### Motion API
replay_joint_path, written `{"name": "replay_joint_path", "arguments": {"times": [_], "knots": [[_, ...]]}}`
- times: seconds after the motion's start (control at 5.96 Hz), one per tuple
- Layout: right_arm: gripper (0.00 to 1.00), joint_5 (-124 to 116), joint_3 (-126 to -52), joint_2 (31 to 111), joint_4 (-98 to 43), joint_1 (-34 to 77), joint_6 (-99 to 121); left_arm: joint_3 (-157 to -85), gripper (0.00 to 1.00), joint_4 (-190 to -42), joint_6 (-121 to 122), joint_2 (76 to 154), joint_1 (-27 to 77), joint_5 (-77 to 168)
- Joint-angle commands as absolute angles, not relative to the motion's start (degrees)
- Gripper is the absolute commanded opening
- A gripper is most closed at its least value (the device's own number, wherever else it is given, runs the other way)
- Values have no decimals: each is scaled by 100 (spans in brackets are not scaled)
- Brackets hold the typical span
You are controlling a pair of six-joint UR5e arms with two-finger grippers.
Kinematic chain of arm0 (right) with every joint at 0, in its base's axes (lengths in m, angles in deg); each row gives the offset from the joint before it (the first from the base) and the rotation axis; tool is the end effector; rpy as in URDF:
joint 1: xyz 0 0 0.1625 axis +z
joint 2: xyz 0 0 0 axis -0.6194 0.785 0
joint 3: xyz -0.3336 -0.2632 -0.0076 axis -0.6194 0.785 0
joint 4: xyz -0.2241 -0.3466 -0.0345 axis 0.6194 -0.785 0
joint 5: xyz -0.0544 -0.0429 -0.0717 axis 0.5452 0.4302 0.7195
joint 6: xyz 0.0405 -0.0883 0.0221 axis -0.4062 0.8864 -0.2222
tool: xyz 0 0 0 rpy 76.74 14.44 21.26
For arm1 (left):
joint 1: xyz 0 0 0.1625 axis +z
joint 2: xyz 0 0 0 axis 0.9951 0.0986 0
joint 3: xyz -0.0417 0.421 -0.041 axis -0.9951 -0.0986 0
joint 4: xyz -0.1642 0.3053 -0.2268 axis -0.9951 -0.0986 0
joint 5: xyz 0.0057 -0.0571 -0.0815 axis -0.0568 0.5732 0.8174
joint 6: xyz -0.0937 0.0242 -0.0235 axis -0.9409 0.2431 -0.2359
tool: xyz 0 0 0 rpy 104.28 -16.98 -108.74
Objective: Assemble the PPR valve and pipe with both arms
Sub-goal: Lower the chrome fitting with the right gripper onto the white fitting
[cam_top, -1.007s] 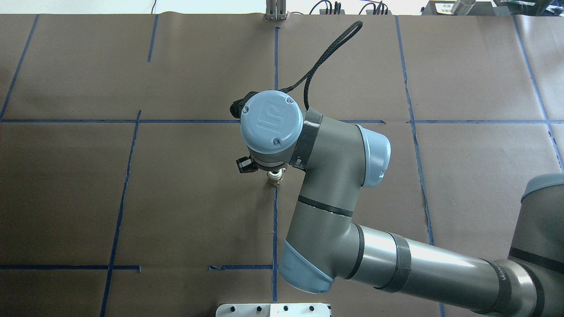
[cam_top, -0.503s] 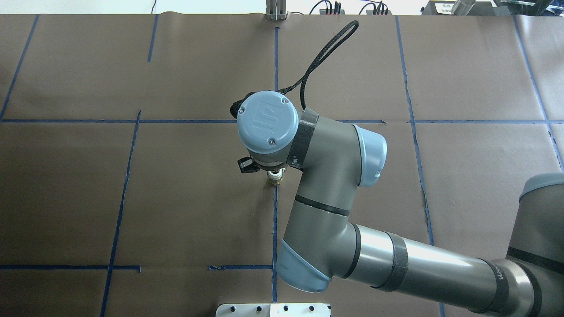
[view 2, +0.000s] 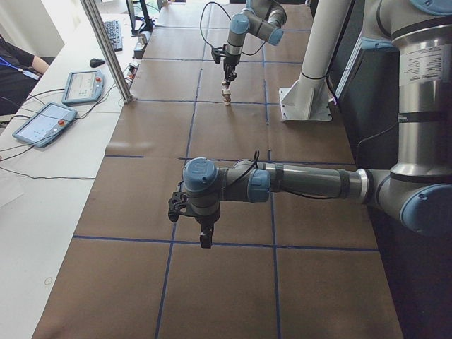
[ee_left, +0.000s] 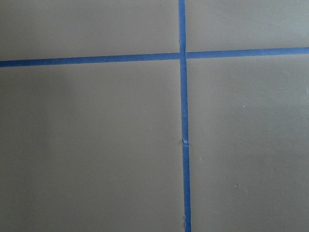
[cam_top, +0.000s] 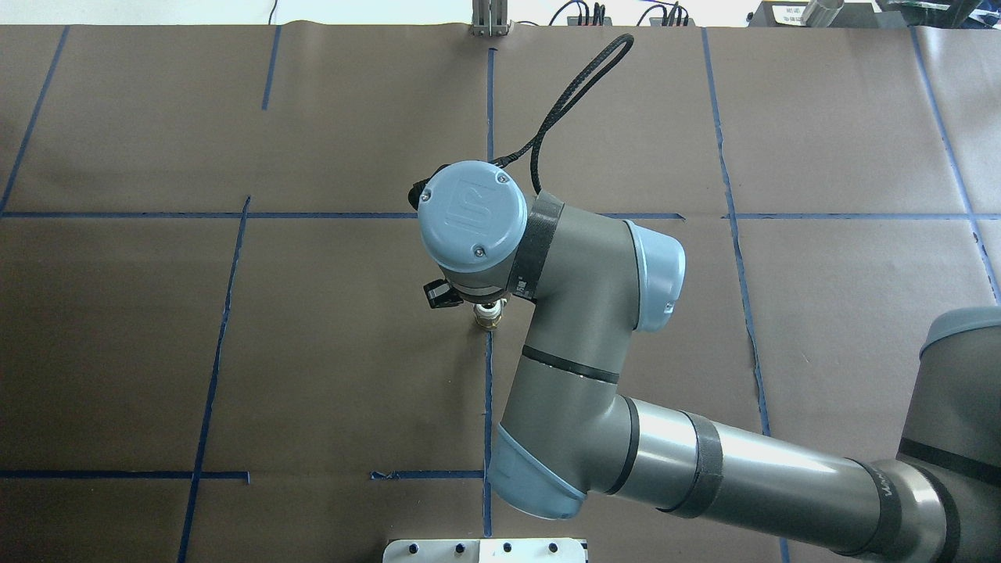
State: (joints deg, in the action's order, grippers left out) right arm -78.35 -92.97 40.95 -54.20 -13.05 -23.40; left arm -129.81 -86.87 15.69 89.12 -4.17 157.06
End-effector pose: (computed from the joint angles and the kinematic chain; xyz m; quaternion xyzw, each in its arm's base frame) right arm -0.5631 -0.3992 0.1084 0.1500 -0.3457 -0.1335 0.9166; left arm -0.0539 -0.4460 0.6321 0.0018 0.3656 0.0177 0.9306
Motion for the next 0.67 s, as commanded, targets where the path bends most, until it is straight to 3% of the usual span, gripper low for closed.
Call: {"name": "replay_joint_path", "arguments": {"times": [0.0,0.5], "knots": [[0,-7828,-9256,4084,-5423,-1314,-2344,-12981,100,-8685,1569,8912,-417,15706],[0,-7811,-9186,4084,-5423,-1366,-2344,-12998,100,-8694,1560,8912,-417,15706]]}}
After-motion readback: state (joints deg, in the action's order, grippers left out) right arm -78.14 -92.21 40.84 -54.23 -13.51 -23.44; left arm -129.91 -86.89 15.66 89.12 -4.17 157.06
